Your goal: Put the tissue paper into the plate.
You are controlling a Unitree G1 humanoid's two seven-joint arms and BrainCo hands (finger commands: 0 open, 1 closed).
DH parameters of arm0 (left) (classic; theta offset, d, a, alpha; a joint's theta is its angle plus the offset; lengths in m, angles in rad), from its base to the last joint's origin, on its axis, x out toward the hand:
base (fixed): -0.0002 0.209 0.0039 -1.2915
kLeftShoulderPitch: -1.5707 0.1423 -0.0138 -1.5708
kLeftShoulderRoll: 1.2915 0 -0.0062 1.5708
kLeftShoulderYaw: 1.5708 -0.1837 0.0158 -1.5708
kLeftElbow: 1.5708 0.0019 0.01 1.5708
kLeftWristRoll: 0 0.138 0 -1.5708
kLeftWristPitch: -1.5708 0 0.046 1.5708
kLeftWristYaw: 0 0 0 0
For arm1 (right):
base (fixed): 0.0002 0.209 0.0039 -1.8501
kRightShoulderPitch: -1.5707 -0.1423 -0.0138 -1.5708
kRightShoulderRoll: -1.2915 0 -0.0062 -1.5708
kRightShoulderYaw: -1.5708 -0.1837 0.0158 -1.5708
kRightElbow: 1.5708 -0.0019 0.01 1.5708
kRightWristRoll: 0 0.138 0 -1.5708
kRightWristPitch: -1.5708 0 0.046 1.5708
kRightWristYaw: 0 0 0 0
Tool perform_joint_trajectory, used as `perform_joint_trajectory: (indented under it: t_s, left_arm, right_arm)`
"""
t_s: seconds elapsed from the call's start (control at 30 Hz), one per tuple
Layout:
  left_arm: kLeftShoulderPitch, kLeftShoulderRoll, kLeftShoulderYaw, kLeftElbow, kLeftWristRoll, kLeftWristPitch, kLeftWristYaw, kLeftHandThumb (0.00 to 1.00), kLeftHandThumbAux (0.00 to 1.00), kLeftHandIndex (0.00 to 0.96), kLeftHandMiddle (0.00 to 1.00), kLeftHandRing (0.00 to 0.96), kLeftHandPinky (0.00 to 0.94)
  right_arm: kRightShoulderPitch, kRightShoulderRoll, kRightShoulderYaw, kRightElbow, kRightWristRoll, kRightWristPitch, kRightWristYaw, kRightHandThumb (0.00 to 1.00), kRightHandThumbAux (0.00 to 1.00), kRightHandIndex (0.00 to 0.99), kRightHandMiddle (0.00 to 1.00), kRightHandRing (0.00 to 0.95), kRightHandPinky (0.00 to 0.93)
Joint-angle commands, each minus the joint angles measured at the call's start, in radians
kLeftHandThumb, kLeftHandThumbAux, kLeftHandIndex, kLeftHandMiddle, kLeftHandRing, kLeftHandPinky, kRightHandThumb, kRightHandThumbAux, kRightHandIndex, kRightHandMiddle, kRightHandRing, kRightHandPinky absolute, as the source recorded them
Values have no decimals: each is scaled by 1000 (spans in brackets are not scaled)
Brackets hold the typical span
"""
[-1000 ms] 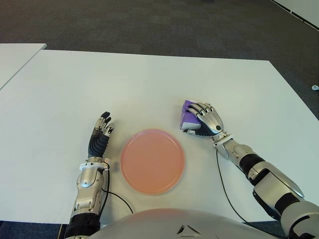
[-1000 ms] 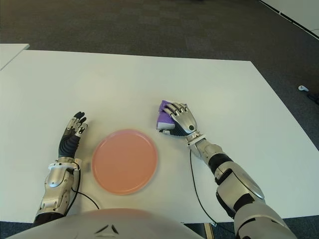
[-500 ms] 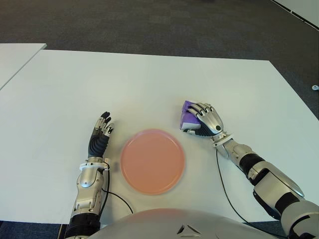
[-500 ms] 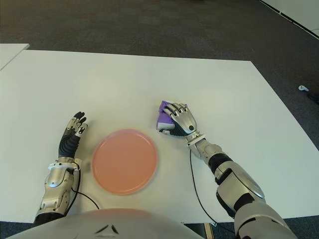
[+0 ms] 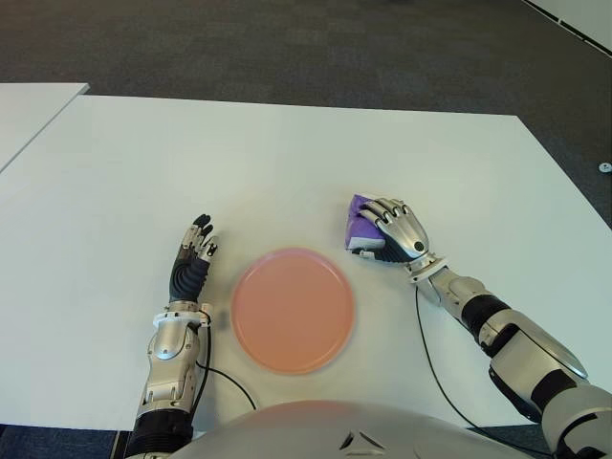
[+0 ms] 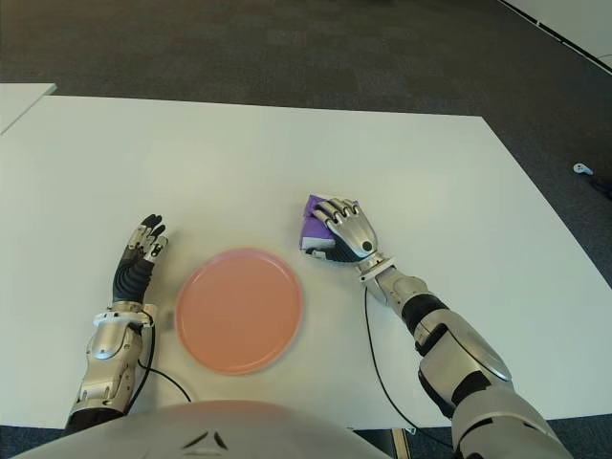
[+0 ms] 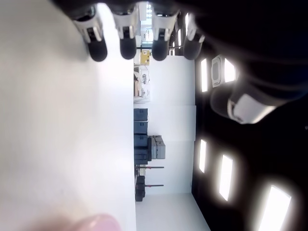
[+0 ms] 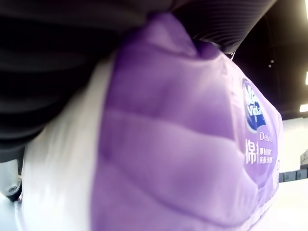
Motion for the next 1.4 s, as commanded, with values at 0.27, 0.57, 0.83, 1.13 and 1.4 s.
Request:
perform_joint_trajectory:
  t_s: [0.27,0.57,0.83,1.13,1.4]
  left_arm:
    - [22,-13,-4,16,3,32,13,0,462,0,0,0,0]
    - [13,-9,2,33,4,26,13,0,460,0,0,0,0]
    - [1,-9,5,51,-9,14,5,0,457,0,0,0,0]
    - [-11,-9,4,73,-4,-7,5,0,462,0,0,0,0]
    - [-22,-10,5,90,-6,-17,6,0,467,0,0,0,0]
  right_arm:
    - [167,-47,-3,-220,-29,-4,86,743,709,440,872,880,881]
    - [197,-114,-201,-567,-47,98,12,737,710,439,869,869,872]
    - [263,-115,-357,-919,-48,152,85,723,715,439,856,856,847]
    - [186,-23,-371,-865,-50,-32,-85,710,719,438,858,849,840]
    - [156,-13,-439,-852,-35,-165,-154,707,722,439,849,844,834]
